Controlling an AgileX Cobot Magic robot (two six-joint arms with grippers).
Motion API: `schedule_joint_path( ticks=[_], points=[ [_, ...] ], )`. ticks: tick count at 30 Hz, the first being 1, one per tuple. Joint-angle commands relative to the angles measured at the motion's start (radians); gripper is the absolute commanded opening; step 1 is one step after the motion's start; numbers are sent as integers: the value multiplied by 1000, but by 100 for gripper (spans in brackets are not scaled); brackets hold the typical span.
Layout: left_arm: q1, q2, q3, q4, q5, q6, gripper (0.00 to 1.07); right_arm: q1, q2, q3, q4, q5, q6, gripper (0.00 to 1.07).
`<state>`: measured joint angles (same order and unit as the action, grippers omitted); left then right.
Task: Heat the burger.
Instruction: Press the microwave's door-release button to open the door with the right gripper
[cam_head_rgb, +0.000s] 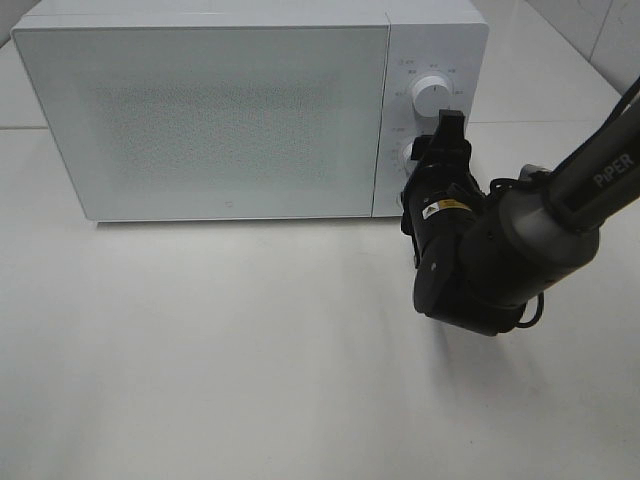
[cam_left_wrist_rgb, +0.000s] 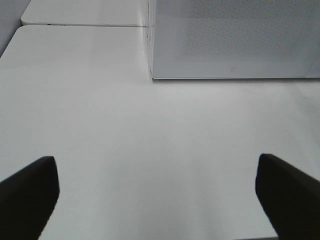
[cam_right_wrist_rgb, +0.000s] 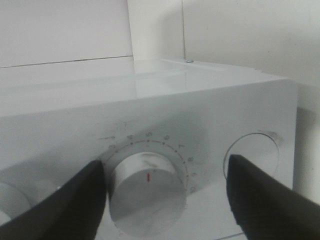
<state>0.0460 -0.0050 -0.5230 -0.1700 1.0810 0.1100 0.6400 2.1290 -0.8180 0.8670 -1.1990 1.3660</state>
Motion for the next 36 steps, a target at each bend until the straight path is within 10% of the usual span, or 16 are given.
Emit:
schedule_joint_path(
  ticks=[1,15,36],
  points=[
    [3,-23,3,-5,-5,0,100,-21,-22,-24,-22,-90,-43,76],
    [3,-23,3,-5,-5,0,100,-18,-124,114,-175,-10,-173,76],
    [3,-23,3,-5,-5,0,100,-22,-477,219,-257,703,-1331,76]
  ],
)
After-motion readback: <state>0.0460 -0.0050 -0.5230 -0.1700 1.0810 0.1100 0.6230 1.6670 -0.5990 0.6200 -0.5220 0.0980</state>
